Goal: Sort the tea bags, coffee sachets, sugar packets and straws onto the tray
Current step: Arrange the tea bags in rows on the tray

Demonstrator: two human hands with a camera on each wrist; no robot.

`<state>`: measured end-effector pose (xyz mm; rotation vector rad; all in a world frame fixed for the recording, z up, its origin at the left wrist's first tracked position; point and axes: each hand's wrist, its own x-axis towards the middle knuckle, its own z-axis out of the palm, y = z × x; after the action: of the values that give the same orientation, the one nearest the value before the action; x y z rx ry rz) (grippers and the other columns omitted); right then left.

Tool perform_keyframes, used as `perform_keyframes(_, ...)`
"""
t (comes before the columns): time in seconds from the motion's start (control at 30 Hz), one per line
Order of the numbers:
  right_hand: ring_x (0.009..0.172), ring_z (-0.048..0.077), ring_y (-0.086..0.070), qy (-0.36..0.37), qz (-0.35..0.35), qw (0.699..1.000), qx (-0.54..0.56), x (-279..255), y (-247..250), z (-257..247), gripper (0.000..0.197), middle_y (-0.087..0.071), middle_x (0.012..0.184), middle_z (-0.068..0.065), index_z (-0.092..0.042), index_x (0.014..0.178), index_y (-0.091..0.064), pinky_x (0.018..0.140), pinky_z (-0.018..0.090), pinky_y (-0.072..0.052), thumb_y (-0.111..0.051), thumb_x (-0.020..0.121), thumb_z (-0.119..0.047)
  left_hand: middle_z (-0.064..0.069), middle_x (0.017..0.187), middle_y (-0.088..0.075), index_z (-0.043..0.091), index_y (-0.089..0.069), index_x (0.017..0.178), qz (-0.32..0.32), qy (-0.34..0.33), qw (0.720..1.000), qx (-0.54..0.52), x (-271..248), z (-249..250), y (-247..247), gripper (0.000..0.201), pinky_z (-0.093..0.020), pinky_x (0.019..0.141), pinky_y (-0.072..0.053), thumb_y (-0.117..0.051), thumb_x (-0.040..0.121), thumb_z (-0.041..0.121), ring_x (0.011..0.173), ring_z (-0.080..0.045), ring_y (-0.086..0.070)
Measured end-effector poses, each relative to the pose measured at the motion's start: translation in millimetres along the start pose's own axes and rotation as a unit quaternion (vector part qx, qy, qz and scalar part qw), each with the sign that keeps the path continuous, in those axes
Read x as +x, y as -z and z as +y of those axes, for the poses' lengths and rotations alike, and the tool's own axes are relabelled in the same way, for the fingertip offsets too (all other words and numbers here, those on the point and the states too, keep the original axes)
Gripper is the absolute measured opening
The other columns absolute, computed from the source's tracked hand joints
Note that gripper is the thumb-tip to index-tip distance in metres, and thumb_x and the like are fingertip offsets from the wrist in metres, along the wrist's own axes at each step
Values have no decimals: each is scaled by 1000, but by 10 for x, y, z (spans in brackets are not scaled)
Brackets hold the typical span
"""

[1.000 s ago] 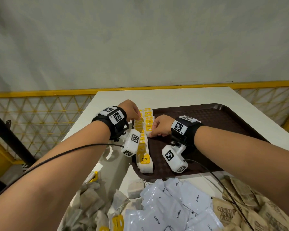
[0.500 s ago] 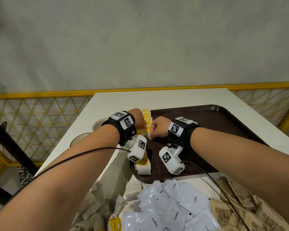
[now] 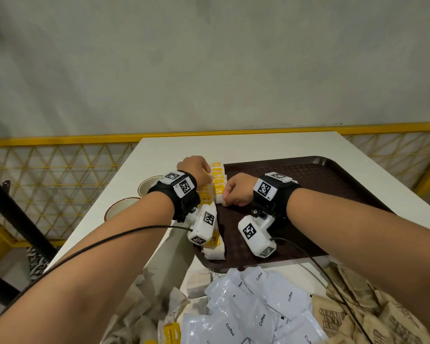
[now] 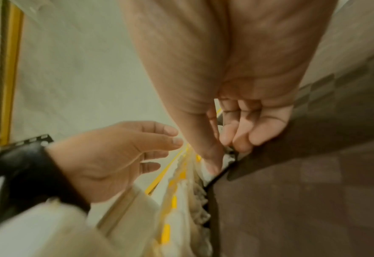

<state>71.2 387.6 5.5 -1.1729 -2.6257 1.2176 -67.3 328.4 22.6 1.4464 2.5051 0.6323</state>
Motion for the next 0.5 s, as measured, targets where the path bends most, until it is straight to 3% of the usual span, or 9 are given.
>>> perform_keyframes(0.07,61,15,-54,-21,6,998,60,-11,37,-7,12,-59,67,5,-12,73,-64,55,21,-48,-72,81,-11,-5,115,-62,21,-63,94,30,13,995,-95,-29,-47,31,15,-32,90,-47,-69,82,15,110,-22,-57)
perform_keyframes(0.13,62,15,-54,-38,40,989,140,-26,58,-34,10,-57,67,6,-9,78,-63,58,24,-49,-67,87,-11,-9,124,-57,15,-63,111,24,24,984,-173,-83,-73,50,24,-31,91,-44,-63,87,15,115,-24,-55)
perform_keyframes(0.2,67,17,-55,-33,99,970,220,52,68,-13,10,-56,73,6,-11,81,-61,73,33,-53,-59,90,-5,-10,123,-56,8,-60,117,-15,42,974,-222,-160,-54,45,27,-30,94,-40,-54,95,21,116,-26,-52)
perform_keyframes(0.23,74,19,-56,-27,120,964,235,66,70,-30,14,-57,77,5,-13,81,-59,84,38,-53,-56,90,-3,-10,115,-57,8,-61,108,-38,52,969,-239,-200,-34,34,24,-30,94,-37,-49,98,25,114,-26,-50)
perform_keyframes(0.27,83,23,-58,-19,123,969,212,90,62,-46,15,-58,83,5,-15,83,-59,93,40,-51,-54,91,-3,-11,110,-56,9,-60,99,-57,72,962,-258,-229,-19,20,27,-30,95,-35,-43,100,31,111,-25,-48)
perform_keyframes(0.3,95,26,-58,-32,118,974,188,84,38,-60,12,-60,94,8,-12,92,-62,98,39,-47,-52,92,-4,-14,114,-54,9,-59,103,-72,95,953,-278,-260,-4,13,36,-32,98,-33,-38,101,38,114,-26,-47)
perform_keyframes(0.37,118,32,-51,-58,111,990,66,14,-21,-168,29,-54,123,17,-6,124,-57,98,32,-38,-47,97,-9,-19,142,-43,1,-44,135,-84,133,942,-298,-287,-4,-16,61,-38,110,-28,-29,100,49,131,-31,-40)
perform_keyframes(0.4,123,34,-47,-55,114,992,30,14,-52,-194,36,-49,131,19,-5,133,-50,97,32,-37,-46,98,-9,-19,148,-36,0,-35,143,-85,140,939,-303,-293,-8,-35,68,-40,113,-26,-26,100,52,136,-32,-35)
perform_keyframes(0.5,123,38,-49,-91,83,990,75,130,-129,-220,38,-52,131,24,3,131,-51,95,37,-43,-45,96,-8,-19,151,-32,0,-29,145,-88,146,929,-330,-310,1,-75,73,-40,114,-25,-22,99,56,138,-31,-33)
